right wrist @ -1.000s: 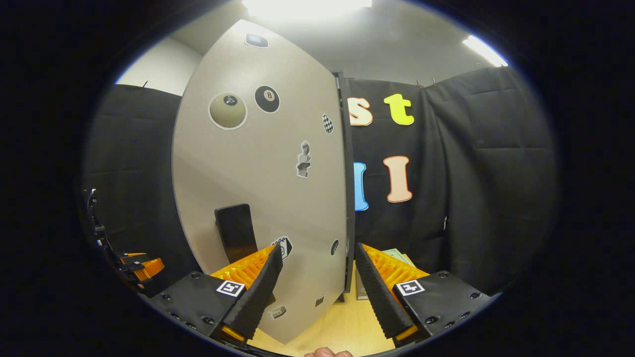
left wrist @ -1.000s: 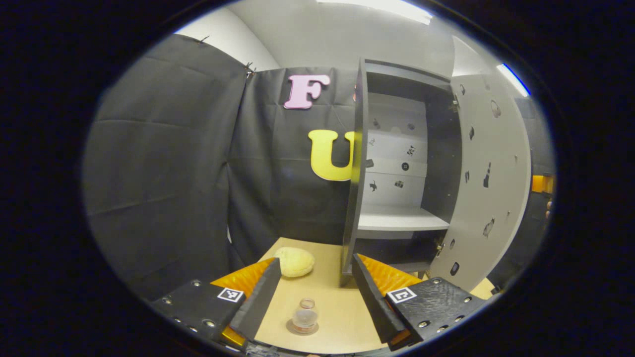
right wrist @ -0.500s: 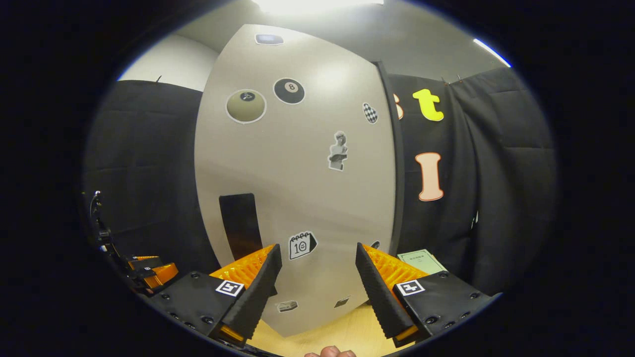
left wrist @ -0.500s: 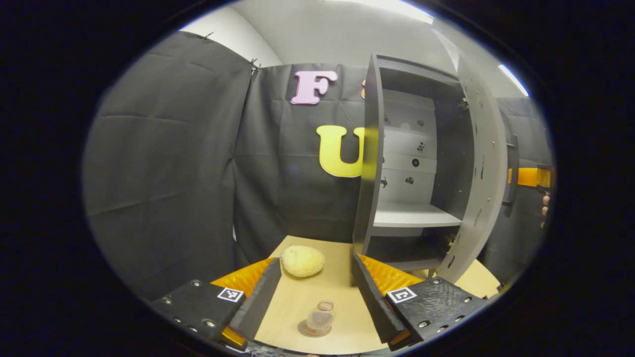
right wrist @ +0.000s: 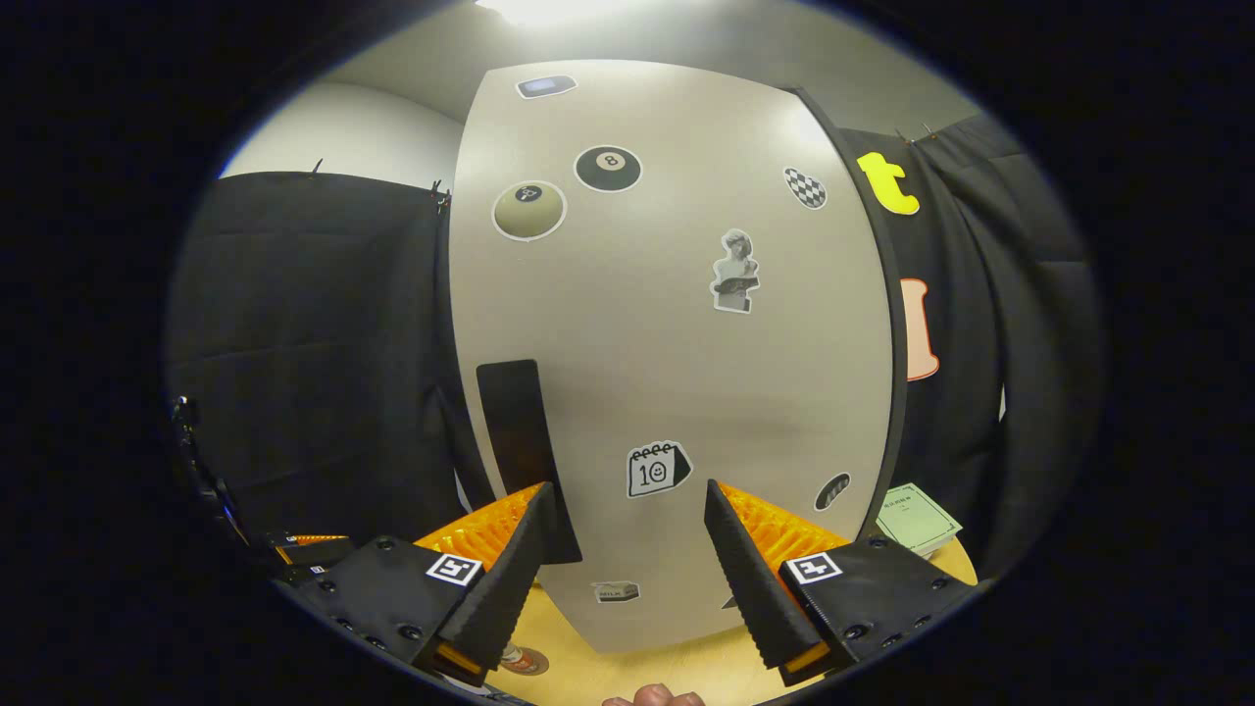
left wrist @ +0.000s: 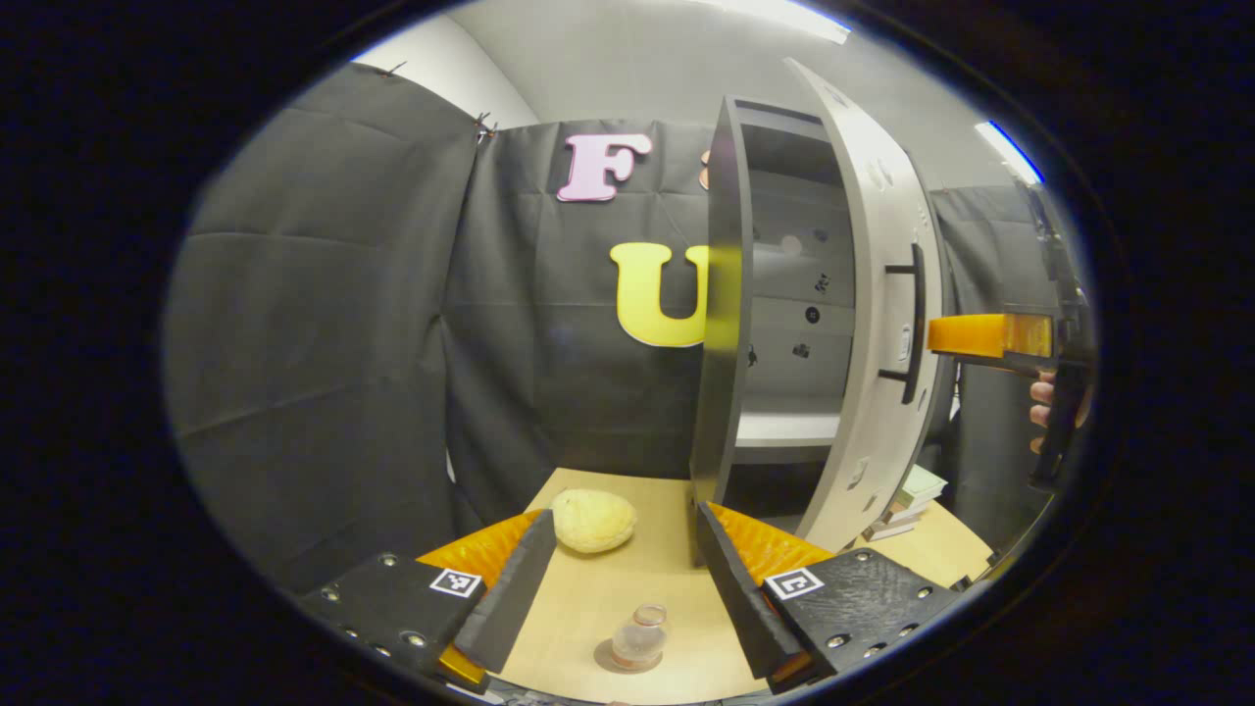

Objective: Open the cabinet door with the right hand, grasp the bottle in the cabinet with the left hand and place it on the coaster, then close the cabinet door with the right hand.

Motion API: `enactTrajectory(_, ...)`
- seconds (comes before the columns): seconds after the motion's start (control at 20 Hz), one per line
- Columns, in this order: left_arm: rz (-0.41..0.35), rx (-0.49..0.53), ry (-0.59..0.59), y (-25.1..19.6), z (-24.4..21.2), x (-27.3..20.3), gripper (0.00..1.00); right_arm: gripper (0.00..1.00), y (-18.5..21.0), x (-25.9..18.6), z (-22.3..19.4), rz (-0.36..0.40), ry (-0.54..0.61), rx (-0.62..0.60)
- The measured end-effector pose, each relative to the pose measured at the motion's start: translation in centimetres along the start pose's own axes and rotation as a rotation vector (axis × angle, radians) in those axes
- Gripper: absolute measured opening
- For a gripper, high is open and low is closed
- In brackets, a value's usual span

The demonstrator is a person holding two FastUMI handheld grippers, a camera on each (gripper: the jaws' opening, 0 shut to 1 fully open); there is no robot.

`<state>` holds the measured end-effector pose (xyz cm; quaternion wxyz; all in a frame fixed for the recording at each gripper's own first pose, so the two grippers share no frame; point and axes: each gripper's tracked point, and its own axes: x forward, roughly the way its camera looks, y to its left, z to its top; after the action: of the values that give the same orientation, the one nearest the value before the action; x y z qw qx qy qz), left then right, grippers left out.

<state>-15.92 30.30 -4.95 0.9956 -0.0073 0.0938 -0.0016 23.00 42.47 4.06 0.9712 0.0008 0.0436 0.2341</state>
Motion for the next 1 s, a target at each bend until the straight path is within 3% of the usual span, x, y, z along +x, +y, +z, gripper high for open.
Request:
enactTrajectory(0.25,-0.130,-0.009,-0.034,-1.4,0.8,-1.1,0.87,0.96,-0.8,-1.1,0.4,-0.068,-0.021,-0.014)
enactTrajectory(0.5,-0.215,-0.014,-0.064,-2.2,2.7,-1.5,0.87,0.96,-5.5,-5.0,0.6,-0.192,-0.021,-0.094)
enactTrajectory(0.75,-0.180,-0.016,-0.097,-6.6,4.7,0.4,0.89,0.97,-12.4,-8.6,1.2,-0.313,-0.083,-0.059)
enactTrajectory(0.8,-0.171,-0.016,-0.105,-7.4,5.1,0.1,0.89,0.93,-13.7,-9.1,1.0,-0.321,-0.082,-0.049)
enactTrajectory(0.85,-0.156,-0.012,-0.115,-8.2,5.6,-0.4,0.89,0.97,-15.1,-9.8,1.0,-0.328,-0.086,-0.040)
enactTrajectory(1.0,-0.087,-0.002,-0.132,-10.6,6.6,-1.4,0.89,0.97,-17.8,-10.5,0.6,-0.288,-0.081,-0.011)
